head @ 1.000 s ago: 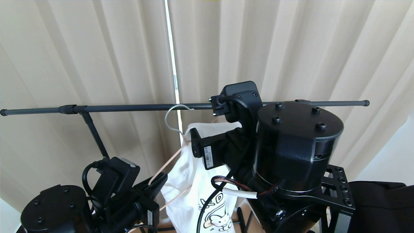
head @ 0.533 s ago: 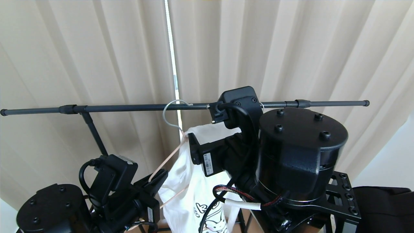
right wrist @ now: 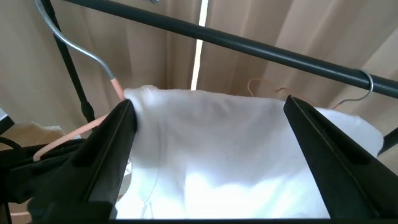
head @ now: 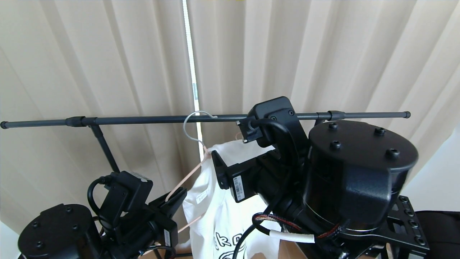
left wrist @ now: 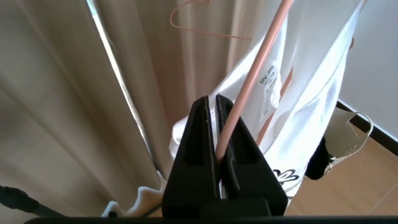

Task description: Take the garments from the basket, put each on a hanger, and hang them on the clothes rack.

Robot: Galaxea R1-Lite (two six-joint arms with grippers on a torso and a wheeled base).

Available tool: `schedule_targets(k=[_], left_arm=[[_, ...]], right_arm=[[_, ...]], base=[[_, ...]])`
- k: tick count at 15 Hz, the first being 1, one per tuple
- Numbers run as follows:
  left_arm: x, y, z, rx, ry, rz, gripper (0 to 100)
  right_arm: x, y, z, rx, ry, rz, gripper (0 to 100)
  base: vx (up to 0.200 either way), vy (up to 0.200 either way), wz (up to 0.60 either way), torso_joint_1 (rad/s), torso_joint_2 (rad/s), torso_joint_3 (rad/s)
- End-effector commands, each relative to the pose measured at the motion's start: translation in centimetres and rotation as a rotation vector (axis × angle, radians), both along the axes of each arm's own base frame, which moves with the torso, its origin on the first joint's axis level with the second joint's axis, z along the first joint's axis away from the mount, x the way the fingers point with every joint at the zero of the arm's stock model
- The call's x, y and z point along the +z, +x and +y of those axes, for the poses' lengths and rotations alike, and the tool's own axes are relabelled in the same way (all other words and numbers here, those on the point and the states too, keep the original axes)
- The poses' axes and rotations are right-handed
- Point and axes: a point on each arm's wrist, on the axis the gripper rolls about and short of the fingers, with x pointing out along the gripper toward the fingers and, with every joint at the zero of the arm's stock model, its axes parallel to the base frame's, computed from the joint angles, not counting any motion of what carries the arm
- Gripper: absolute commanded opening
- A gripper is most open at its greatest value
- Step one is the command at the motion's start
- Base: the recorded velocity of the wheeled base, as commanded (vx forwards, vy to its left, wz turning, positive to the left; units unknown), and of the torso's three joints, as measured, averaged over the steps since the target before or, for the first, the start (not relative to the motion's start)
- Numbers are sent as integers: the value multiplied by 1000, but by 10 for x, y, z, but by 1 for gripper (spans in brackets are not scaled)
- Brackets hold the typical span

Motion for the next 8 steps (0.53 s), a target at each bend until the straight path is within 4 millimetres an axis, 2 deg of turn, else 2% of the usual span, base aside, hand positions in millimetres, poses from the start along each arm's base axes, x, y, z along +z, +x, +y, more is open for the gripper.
schedule_targets(k=[1,8], left_arm=[[0,0,0,1,0,-1,0],[1,1,1,5,-14,-14,0]], right_arm=[[0,-2,-3,20,-3,2,100],[-4,-6,-12,69,-51,3,100]], base=[[0,0,0,0,0,0],[0,0,0,0,0,0]])
